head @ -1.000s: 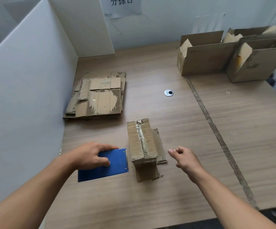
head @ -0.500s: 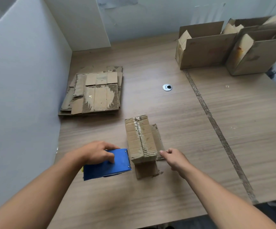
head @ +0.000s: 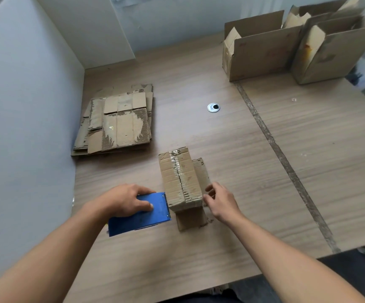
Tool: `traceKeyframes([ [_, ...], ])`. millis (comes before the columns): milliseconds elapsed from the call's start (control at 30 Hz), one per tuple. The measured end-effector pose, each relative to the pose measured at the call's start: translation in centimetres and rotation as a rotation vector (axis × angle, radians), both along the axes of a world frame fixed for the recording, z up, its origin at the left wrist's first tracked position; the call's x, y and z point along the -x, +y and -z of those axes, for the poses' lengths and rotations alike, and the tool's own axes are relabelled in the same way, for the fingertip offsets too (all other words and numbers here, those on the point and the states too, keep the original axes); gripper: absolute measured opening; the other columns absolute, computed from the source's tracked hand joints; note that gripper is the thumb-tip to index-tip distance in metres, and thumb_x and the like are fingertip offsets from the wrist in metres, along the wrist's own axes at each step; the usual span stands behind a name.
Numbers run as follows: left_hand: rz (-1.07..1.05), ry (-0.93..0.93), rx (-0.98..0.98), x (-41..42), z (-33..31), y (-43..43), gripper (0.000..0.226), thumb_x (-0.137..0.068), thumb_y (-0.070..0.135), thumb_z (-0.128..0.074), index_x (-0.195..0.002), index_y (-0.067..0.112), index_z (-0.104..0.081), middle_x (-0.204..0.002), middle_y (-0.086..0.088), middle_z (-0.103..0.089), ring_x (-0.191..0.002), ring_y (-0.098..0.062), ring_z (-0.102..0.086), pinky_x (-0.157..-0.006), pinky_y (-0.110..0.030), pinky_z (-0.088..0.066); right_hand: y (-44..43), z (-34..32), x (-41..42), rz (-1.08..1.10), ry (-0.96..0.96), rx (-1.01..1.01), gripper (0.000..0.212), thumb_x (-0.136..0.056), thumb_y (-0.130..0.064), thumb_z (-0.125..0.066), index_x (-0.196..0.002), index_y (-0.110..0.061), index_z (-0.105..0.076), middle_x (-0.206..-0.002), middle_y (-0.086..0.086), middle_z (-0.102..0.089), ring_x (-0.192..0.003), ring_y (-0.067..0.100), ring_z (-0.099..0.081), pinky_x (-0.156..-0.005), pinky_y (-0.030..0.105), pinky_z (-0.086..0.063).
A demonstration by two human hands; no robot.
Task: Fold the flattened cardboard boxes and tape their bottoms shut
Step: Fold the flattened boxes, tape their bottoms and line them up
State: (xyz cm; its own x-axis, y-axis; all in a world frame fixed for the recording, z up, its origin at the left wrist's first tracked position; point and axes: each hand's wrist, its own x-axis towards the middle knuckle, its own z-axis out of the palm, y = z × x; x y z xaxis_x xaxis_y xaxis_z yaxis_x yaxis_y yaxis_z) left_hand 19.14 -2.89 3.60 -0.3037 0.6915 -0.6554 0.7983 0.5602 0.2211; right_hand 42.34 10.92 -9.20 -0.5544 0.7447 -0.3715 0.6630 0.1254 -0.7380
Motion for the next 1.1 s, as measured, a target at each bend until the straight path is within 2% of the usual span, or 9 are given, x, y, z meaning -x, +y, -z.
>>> traceKeyframes([
  [67,0.012,0.014,-0.005,-0.1,0.0,-0.1,0.045,-0.087,0.047,-0.067,-0.131,0.048,-0.058,-0.125,0.013,-0.066,-0.109,-0.011,-0.057,-0.095,-0.029,-0.045,-0.5,-0.2,-0.1,-0.007,0.108,-0.025,0.004,-0.092,-0.018,-0.064,-0.092,-0.021,-0.062,-0.093,-0.001,-0.067,-0.087,0.018,-0.062,-0.075,0.026,-0.045],
  [233,0.032,0.018,0.003,-0.1,0.0,-0.2,0.047,-0.088,0.048,-0.065,-0.134,0.048,-0.055,-0.127,0.012,-0.065,-0.109,-0.011,-0.057,-0.096,-0.029,-0.045,-1.5,0.4,-1.1,0.054,0.214,0.190,0.015,-0.084,-0.018,-0.069,-0.084,-0.030,-0.061,-0.082,-0.007,-0.068,-0.079,0.016,-0.065,-0.079,0.046,-0.058],
  [300,0.041,0.019,0.013,0.0,0.1,-0.3,0.048,-0.088,0.051,-0.064,-0.134,0.051,-0.053,-0.127,0.013,-0.064,-0.107,-0.011,-0.057,-0.094,-0.030,-0.045,-1.8,0.4,-1.2,0.047,0.248,0.182,0.016,-0.086,-0.015,-0.070,-0.088,-0.028,-0.061,-0.085,-0.006,-0.067,-0.078,0.013,-0.064,-0.079,0.044,-0.058],
  [400,0.048,0.021,0.020,0.1,0.1,-0.3,0.048,-0.089,0.051,-0.063,-0.136,0.051,-0.052,-0.127,0.013,-0.064,-0.106,-0.011,-0.056,-0.092,-0.029,-0.044,-1.9,0.1,-1.3,0.022,0.277,0.124,0.017,-0.085,-0.019,-0.076,-0.093,-0.024,-0.061,-0.086,-0.007,-0.067,-0.076,0.007,-0.062,-0.073,0.022,-0.052],
  [467,0.046,0.015,0.021,0.0,0.1,-0.2,0.048,-0.090,0.050,-0.063,-0.136,0.051,-0.052,-0.126,0.013,-0.064,-0.105,-0.011,-0.057,-0.090,-0.029,-0.044,-1.8,-0.1,-1.3,0.011,0.275,0.102,0.022,-0.084,-0.025,-0.079,-0.096,-0.023,-0.061,-0.086,-0.008,-0.068,-0.076,0.007,-0.062,-0.069,0.015,-0.047],
  [767,0.056,0.029,0.034,0.2,-0.1,0.2,0.048,-0.090,0.049,-0.063,-0.136,0.052,-0.050,-0.128,0.011,-0.064,-0.110,-0.014,-0.057,-0.095,-0.030,-0.045,-1.5,0.9,-0.7,0.001,0.209,0.060,0.022,-0.086,-0.030,-0.077,-0.103,-0.019,-0.068,-0.094,-0.005,-0.072,-0.087,0.010,-0.067,-0.073,0.013,-0.048],
  [867,0.053,0.031,0.047,0.2,0.0,0.2,0.049,-0.090,0.051,-0.062,-0.137,0.052,-0.049,-0.129,0.010,-0.062,-0.111,-0.015,-0.056,-0.096,-0.032,-0.045,-1.9,1.5,-1.0,0.013,0.166,0.007,0.023,-0.090,-0.028,-0.073,-0.112,-0.021,-0.072,-0.101,-0.001,-0.076,-0.094,0.016,-0.069,-0.083,0.023,-0.050],
  [1000,0.039,0.028,0.039,0.3,0.3,0.1,0.050,-0.089,0.053,-0.062,-0.137,0.054,-0.048,-0.128,0.011,-0.063,-0.110,-0.014,-0.056,-0.097,-0.035,-0.046,-3.2,1.8,-0.9,0.053,0.054,-0.026,0.030,-0.093,-0.045,-0.063,-0.117,-0.031,-0.071,-0.105,0.006,-0.075,-0.100,0.030,-0.068,-0.079,0.036,-0.050],
  [1100,0.048,0.032,0.033,0.4,0.4,0.0,0.050,-0.089,0.053,-0.062,-0.137,0.054,-0.048,-0.129,0.011,-0.063,-0.110,-0.015,-0.056,-0.097,-0.034,-0.046,-2.8,0.6,-1.0,-0.021,-0.035,-0.006,0.064,-0.080,-0.076,-0.049,-0.128,-0.036,-0.063,-0.114,0.002,-0.073,-0.106,0.027,-0.067,-0.085,0.038,-0.053],
])
